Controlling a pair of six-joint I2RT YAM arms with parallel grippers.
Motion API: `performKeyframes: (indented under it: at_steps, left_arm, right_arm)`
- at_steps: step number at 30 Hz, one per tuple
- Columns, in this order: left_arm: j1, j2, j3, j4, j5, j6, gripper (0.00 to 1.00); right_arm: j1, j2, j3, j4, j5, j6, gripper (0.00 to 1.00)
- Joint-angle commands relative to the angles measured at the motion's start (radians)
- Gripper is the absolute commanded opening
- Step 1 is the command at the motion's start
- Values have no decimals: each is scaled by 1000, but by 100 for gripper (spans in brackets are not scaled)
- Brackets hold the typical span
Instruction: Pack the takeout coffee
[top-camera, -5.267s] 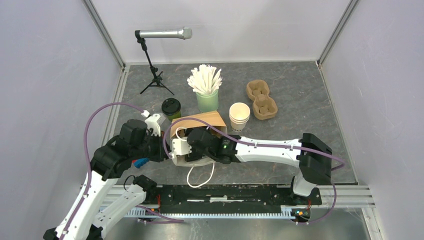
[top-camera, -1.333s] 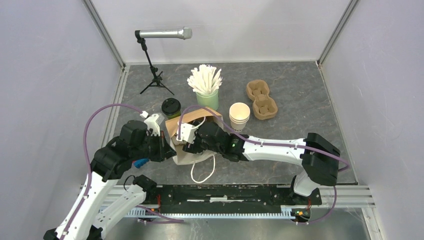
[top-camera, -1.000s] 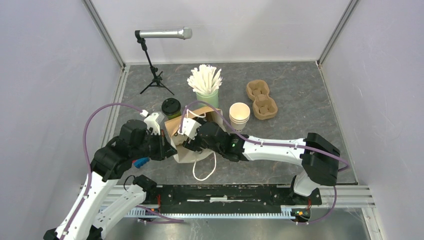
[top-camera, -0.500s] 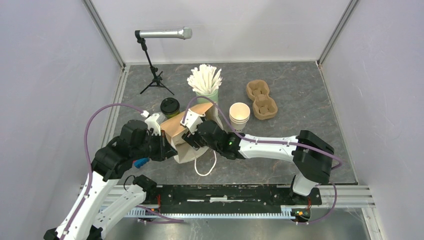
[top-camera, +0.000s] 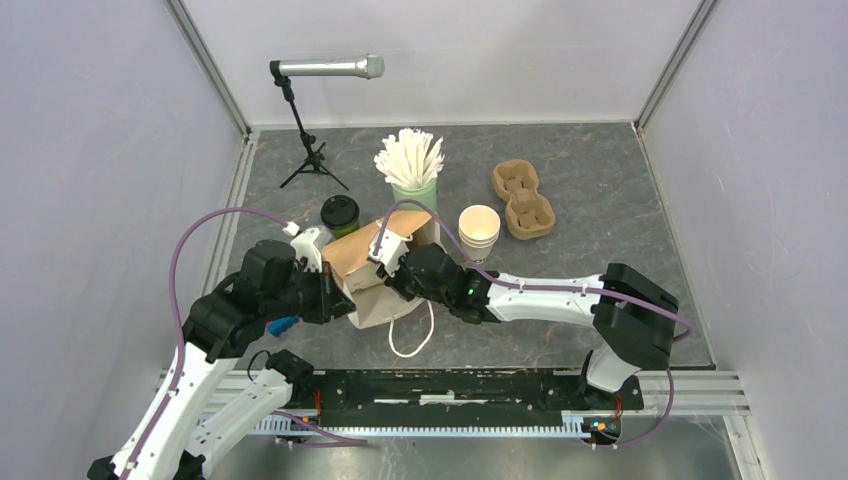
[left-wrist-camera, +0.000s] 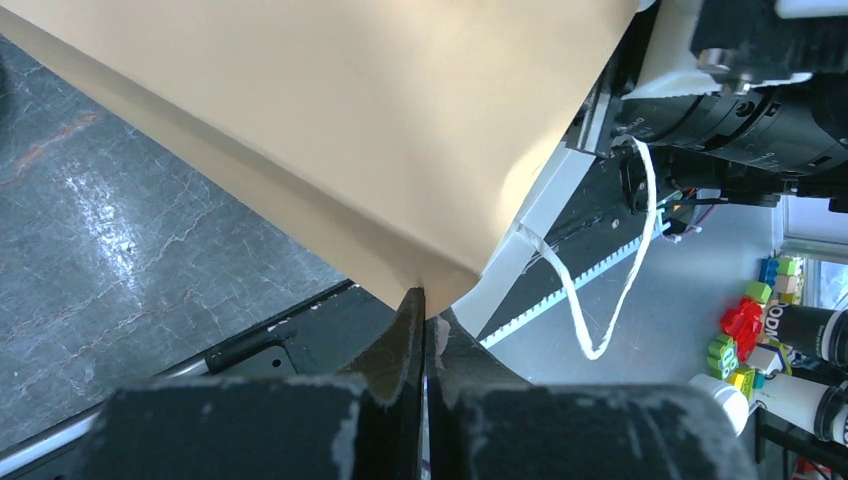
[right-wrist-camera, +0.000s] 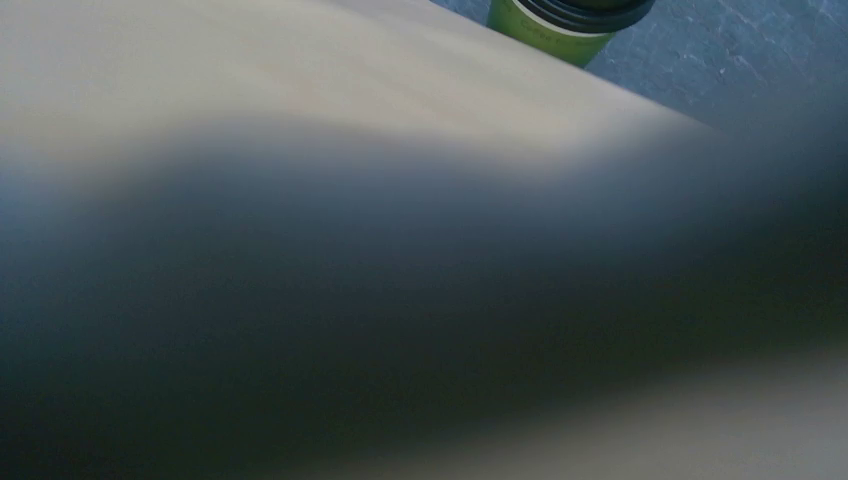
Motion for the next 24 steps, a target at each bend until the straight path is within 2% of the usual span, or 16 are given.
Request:
performKeyframes:
  at_steps: [1,5,9,10,12,15,16,19,24]
  left_arm:
    - [-4,-2,18,12,33,-27,2]
    - [-4,-6,23,20,37,-37,2]
    - [-4,-10,22,37,66,-47,2]
    - [-4,-12,20,40,76,-47,2]
    - [-4,-15,16,48,90,-51,2]
    - [-4,-19,5,73,122,-61,2]
    - [-4,-17,2,80,137,-64,2]
    - [-5,-8,3,96,165,-76,2]
    - [-4,9,17,99,188,-75,2]
  right_arm:
    - [-3,-56,-18,52,-65,-21,23]
    - [-4,-96,-36,59,-104,-41,10]
    - [-4,-159,-64,27,-110,-52,3]
    - [-4,-172,-72,15,-92,-52,7]
    - [-3,-193,-83,-13,-48,-46,29]
    - [-5,-196,-73,-54,20,-45,52]
    - [-5,-191,-62,-68,32,-47,56]
    - [-16,-188,-31,-112,8,-59,58]
    - [-47,-207,-36,-187,-107,-275,59]
